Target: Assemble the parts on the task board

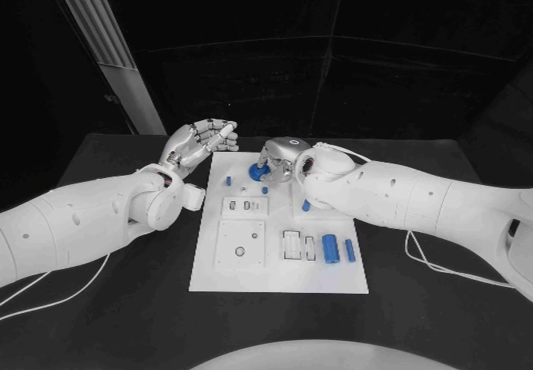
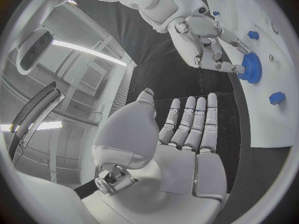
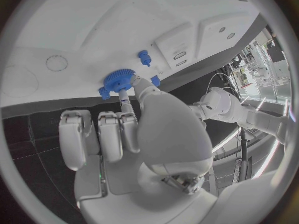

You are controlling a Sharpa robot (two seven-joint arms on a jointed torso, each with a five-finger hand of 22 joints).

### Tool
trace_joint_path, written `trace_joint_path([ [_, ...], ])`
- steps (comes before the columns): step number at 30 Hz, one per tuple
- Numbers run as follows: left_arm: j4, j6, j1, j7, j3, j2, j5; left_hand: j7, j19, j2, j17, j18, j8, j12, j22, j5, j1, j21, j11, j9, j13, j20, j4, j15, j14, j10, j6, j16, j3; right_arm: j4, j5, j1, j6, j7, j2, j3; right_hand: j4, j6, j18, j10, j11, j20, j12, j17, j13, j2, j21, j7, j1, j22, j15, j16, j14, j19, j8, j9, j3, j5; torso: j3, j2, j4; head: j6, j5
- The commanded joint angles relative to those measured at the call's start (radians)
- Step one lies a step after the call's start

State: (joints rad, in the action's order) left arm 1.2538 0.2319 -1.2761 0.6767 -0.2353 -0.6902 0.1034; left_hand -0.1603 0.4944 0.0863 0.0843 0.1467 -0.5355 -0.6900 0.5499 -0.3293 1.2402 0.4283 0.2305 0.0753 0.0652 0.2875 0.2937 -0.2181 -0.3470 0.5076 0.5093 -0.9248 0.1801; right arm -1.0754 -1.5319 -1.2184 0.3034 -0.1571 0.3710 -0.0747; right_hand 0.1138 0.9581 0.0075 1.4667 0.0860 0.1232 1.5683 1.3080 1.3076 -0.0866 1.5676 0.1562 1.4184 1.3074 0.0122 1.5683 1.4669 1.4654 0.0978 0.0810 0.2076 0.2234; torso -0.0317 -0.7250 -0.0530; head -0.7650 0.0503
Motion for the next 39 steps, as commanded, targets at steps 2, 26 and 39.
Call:
trace_joint_path([
  [2,0.001,-0.002,-0.001,0.146,0.001,0.001,0.003,-0.109,-0.005,0.007,-0.002,-0.01,0.007,-0.006,-0.001,-0.005,0.0,-0.002,-0.002,0.001,-0.001,0.0,-0.002,0.001,0.009,-0.006,-0.004,-0.004,-0.002,0.006,0.0,-0.002,-0.034,-0.026,-0.005,0.0,0.0,-0.012,-0.007,0.104,0.005,0.004,0.003,0.263,0.263,0.002,0.003,0.003,-0.008,0.263,0.006,0.002,0.104,0.105,-0.008,-0.003,0.0,0.004,0.0001,0.0,0.0003,0.001,0.0],
  [26,-0.018,-0.004,-0.001,0.145,0.001,0.009,0.003,-0.109,-0.005,0.008,-0.002,-0.01,0.007,-0.007,-0.002,-0.006,0.001,-0.002,-0.002,0.001,-0.001,0.0,-0.002,0.001,0.009,-0.006,-0.004,-0.005,-0.001,-0.174,0.171,-0.017,0.315,0.126,0.144,0.0,0.037,0.025,-0.007,0.104,0.019,0.016,0.003,0.263,0.263,0.003,0.003,0.018,-0.07,0.263,0.019,0.002,0.104,0.105,-0.001,-0.001,-0.023,0.018,-0.0009,0.003,0.0031,0.012,-0.001],
  [39,-0.036,-0.006,0.004,0.147,0.001,0.021,0.003,-0.109,-0.005,0.008,-0.002,-0.01,0.007,-0.007,-0.002,-0.006,0.001,-0.002,-0.002,0.001,-0.001,0.0,-0.002,0.001,0.009,-0.006,-0.004,-0.006,-0.001,-0.317,0.371,-0.04,0.292,0.251,0.374,0.0,0.129,0.009,-0.007,0.104,-0.004,0.005,0.003,0.263,0.263,0.013,0.003,-0.007,-0.158,0.263,0.005,0.002,0.104,0.105,-0.027,-0.007,-0.122,-0.17,0.0009,0.008,0.0106,0.023,0.024],
])
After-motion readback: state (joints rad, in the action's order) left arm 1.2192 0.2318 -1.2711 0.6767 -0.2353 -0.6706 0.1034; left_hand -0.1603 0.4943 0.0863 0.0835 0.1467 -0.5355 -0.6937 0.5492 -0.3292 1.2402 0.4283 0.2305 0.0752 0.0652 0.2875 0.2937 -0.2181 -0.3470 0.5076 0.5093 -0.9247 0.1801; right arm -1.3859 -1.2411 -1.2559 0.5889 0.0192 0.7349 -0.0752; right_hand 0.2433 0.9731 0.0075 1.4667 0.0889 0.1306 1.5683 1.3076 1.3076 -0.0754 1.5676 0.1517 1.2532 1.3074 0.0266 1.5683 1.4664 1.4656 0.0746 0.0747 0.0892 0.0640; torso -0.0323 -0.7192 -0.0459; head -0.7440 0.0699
